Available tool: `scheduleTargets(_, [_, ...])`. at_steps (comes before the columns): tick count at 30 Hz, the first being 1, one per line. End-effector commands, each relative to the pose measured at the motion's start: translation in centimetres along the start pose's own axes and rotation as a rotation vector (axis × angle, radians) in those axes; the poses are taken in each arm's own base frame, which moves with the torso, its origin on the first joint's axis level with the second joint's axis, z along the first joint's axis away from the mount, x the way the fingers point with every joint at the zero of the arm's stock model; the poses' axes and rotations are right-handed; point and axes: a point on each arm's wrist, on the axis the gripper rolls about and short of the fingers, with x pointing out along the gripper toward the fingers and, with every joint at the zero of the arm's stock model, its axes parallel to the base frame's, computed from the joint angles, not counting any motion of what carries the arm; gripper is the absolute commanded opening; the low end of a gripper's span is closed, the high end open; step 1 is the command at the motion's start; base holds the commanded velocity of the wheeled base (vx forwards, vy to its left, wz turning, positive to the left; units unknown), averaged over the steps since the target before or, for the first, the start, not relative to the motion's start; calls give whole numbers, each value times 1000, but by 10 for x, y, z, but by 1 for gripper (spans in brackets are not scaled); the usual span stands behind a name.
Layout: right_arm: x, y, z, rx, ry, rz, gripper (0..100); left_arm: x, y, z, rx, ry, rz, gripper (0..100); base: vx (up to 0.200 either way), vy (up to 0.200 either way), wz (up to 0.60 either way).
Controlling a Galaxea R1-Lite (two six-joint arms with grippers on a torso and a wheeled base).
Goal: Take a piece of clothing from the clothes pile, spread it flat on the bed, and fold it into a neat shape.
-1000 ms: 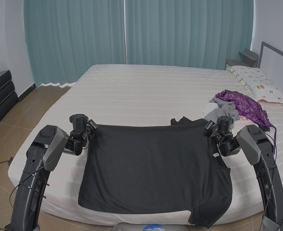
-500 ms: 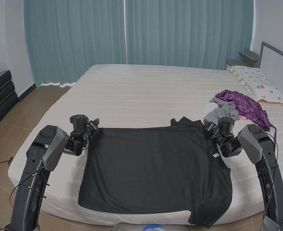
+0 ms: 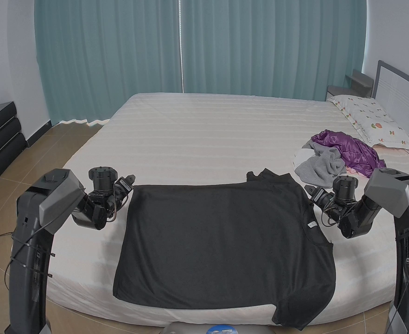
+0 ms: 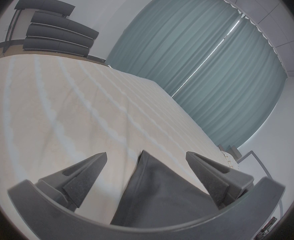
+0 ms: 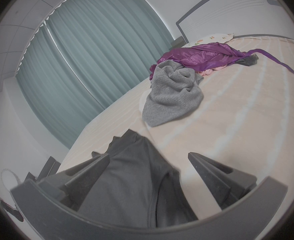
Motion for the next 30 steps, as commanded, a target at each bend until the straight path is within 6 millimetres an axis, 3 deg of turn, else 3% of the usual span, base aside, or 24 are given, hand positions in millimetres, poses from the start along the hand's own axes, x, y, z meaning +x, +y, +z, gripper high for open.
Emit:
scheduleTargets(1, [-150,13,3,47,115,72,100,-148,-14,36,-20,87,-35,100,0,0,0])
scheduleTargets(2, [-159,10,-2,53,129,66,100,-161,-12,34,-20,104,-28,100,0,0,0])
scheduleTargets(4, [-162,9,-4,56,133,65,100,-164,-11,32,-19,112,-25,100,0,0,0])
scheduleTargets(5, [-180,1,-18,67,158,62,100,-192,0,23,-16,168,10,100,0,0,0])
scheduleTargets(12, [-213,-4,-48,48,272,52,100,-244,12,4,-73,278,34,100,0,0,0])
scheduleTargets(19, [-221,-11,-61,56,354,11,100,-259,12,-14,-62,352,39,100,0,0,0])
scheduleTargets(30, [-223,-11,-61,126,361,1,100,-264,17,-22,-90,407,52,100,-200,0,0])
